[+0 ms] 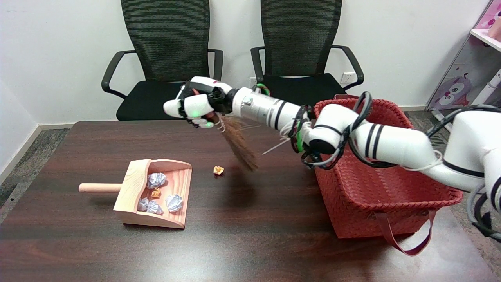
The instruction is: Sweep the paper ball into the dustpan.
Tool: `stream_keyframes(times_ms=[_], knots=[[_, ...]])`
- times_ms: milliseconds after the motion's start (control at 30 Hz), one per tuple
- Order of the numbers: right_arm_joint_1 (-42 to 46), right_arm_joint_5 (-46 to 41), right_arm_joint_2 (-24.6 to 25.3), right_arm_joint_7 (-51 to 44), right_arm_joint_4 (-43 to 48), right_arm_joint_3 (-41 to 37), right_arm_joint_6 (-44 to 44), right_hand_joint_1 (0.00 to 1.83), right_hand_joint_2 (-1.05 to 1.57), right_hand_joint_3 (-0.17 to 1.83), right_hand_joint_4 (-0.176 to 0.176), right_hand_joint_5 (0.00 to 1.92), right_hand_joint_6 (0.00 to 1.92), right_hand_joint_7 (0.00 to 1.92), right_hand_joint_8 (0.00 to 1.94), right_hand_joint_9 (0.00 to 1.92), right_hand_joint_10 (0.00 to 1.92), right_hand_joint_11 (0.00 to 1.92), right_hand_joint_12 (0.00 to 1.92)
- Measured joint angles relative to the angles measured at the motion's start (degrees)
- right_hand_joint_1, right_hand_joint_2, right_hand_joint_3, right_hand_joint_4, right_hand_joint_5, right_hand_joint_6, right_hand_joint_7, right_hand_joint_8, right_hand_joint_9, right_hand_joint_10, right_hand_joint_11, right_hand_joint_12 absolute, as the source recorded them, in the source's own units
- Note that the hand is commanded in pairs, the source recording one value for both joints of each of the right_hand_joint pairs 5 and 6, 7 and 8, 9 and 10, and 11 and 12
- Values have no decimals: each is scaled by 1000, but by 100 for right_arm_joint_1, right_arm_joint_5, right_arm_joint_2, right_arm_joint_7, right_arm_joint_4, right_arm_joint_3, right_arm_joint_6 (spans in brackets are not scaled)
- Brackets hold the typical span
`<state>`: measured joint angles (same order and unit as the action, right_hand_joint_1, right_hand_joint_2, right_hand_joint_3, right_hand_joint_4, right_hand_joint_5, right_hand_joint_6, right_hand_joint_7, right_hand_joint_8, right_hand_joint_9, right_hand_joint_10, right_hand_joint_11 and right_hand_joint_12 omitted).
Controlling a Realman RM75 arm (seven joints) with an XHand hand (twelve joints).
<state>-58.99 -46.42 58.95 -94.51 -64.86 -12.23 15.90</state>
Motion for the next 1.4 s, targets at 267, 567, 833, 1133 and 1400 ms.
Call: stream_keyframes(times_ms=[267, 567, 833, 1133, 1400], knots=[[46, 172, 401, 292, 173, 78, -76, 916, 1571, 1075, -1, 1920, 1920, 1920, 1920, 1920, 1920, 1920, 1920], [166, 302, 698, 501, 267, 115, -162, 915, 1571, 1076, -1, 1920, 1920, 1920, 1920, 1920, 1920, 1920, 1920], [256, 756, 817, 597, 333, -4, -218, 916, 1571, 967, -1, 1920, 1920, 1920, 1920, 1920, 1920, 1920, 1920], [300, 1227, 787, 644, 346, -260, -319, 917, 1571, 895, -1, 1920, 1920, 1920, 1920, 1920, 1920, 1920, 1920], [368, 1418, 706, 673, 442, -431, -347, 917, 1571, 867, -1, 1920, 1920, 1920, 1920, 1920, 1920, 1920, 1920]])
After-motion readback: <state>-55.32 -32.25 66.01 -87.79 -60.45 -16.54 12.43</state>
